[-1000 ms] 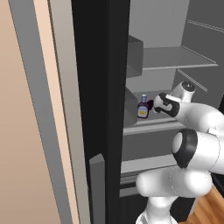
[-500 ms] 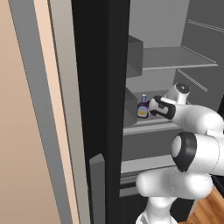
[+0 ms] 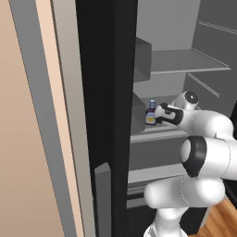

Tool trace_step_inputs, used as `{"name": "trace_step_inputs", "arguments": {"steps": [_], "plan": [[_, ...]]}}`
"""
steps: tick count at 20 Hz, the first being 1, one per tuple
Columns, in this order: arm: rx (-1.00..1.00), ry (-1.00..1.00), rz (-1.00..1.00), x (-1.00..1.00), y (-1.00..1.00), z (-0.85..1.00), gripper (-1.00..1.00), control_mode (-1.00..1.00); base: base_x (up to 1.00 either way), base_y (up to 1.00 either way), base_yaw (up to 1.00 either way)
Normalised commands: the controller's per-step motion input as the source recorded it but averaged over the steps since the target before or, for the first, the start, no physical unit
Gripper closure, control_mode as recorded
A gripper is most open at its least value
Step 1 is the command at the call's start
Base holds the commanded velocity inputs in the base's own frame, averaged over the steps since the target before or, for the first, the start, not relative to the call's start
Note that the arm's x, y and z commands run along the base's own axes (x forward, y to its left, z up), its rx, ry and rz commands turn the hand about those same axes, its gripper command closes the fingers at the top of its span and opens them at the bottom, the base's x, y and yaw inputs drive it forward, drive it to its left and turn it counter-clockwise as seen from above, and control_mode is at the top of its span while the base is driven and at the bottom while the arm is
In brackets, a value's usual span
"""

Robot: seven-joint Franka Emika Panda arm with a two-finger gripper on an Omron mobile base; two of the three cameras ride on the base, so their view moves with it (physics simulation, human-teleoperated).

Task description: Pick eggplant from the fridge and place it on the plate on the counter.

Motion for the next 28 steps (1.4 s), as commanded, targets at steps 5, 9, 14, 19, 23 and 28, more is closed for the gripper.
{"name": "trace_step_inputs", "arguments": {"steps": [5, 9, 14, 19, 23, 28], "plan": [[0.00, -0.04, 0.00, 0.07, 0.00, -0.01, -1.00, -1.00, 0.00, 0.00, 0.00], [0.00, -0.02, 0.00, 0.03, 0.01, -0.03, -1.00, -1.00, 0.00, 0.00, 0.00], [0.00, -0.02, 0.00, 0.01, 0.07, -0.03, -1.00, -1.00, 0.00, 0.00, 0.00], [0.00, 0.00, 0.00, 0.00, 0.25, -0.08, -1.00, -1.00, 0.00, 0.00, 0.00], [0.00, 0.00, 0.00, 0.00, 0.22, -0.07, -1.00, -1.00, 0.00, 0.00, 0.00], [0.00, 0.00, 0.00, 0.01, 0.16, -0.04, -1.00, -1.00, 0.00, 0.00, 0.00]]}}
